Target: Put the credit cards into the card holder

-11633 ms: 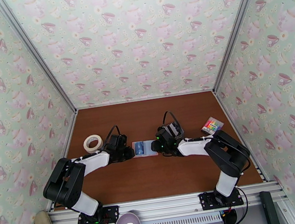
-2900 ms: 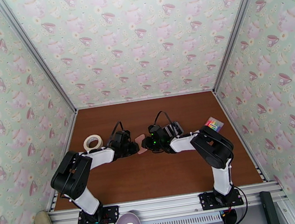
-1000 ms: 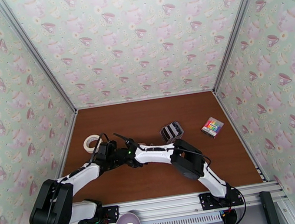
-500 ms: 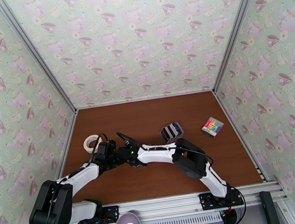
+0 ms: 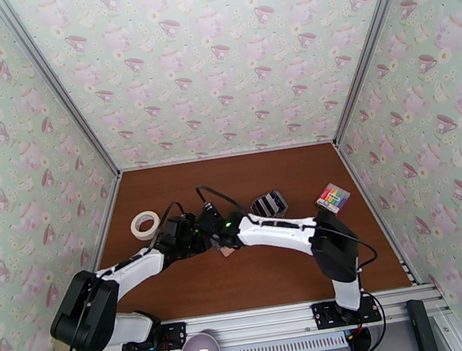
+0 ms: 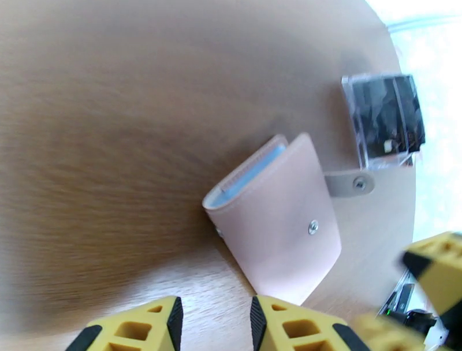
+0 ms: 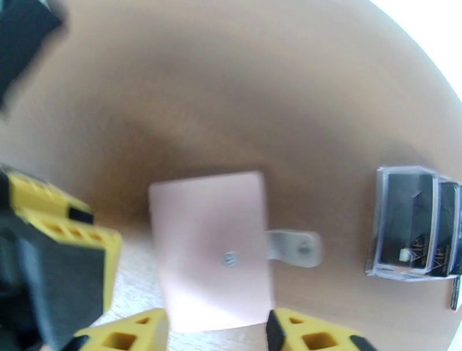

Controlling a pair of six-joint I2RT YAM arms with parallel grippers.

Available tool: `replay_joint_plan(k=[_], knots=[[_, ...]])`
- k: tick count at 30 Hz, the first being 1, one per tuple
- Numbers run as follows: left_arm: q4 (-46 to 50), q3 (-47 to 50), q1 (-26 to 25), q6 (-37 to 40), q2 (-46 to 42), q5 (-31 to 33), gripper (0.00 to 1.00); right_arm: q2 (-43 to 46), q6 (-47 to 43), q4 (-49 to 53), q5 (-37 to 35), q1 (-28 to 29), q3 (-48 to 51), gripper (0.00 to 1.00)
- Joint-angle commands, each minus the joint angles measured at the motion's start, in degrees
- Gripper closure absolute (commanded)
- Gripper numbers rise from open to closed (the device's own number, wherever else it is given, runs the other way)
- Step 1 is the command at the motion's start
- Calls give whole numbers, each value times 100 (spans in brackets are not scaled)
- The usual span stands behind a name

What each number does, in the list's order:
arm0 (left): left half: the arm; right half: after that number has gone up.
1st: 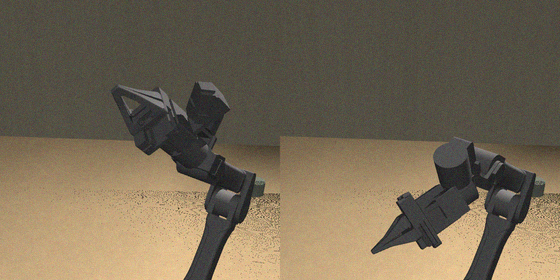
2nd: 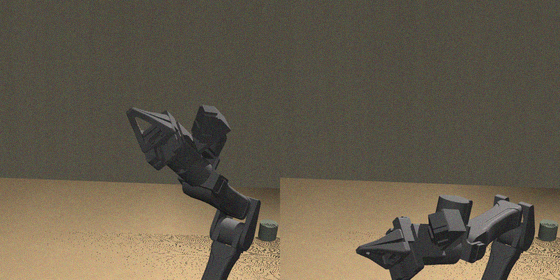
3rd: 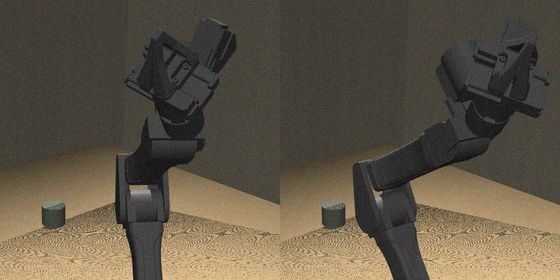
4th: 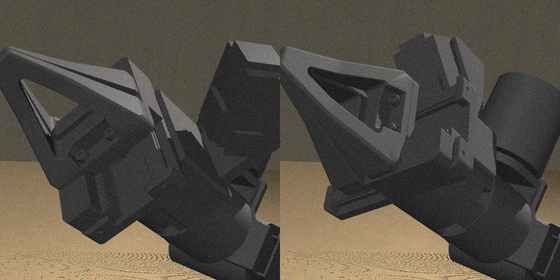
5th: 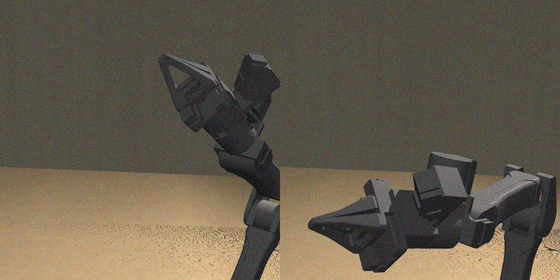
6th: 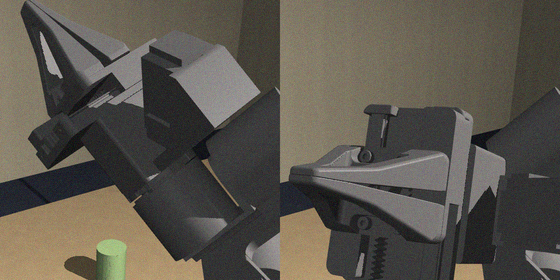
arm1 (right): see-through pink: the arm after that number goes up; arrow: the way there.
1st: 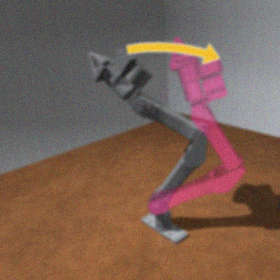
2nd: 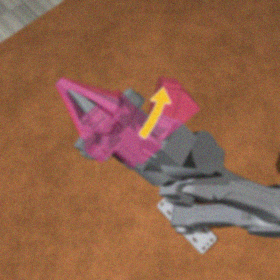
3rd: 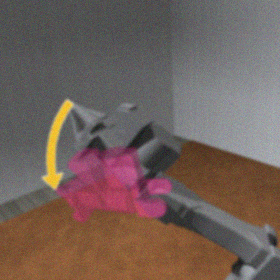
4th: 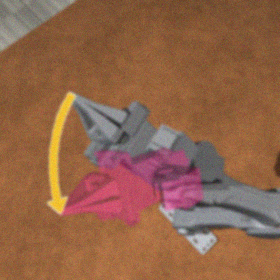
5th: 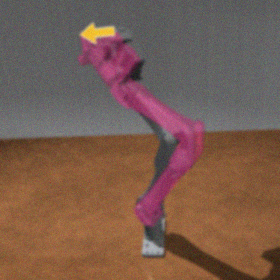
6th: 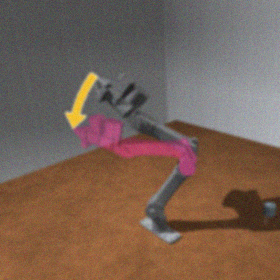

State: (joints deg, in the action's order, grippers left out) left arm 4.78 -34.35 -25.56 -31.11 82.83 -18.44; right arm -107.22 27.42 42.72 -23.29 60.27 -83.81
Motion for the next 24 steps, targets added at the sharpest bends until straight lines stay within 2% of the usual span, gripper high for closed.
replay_joint_plan(k=[1,11,24], knots=[[-296,-270,-132,-69,332,-72,62,312,-192,-315,242,-216,376,59],[-675,-477,-186,-105,909,-71,61,916,-556,-835,987,-898,1102,67],[-434,-767,-186,13,1236,139,65,719,-795,-1220,1892,-1280,1199,78]])
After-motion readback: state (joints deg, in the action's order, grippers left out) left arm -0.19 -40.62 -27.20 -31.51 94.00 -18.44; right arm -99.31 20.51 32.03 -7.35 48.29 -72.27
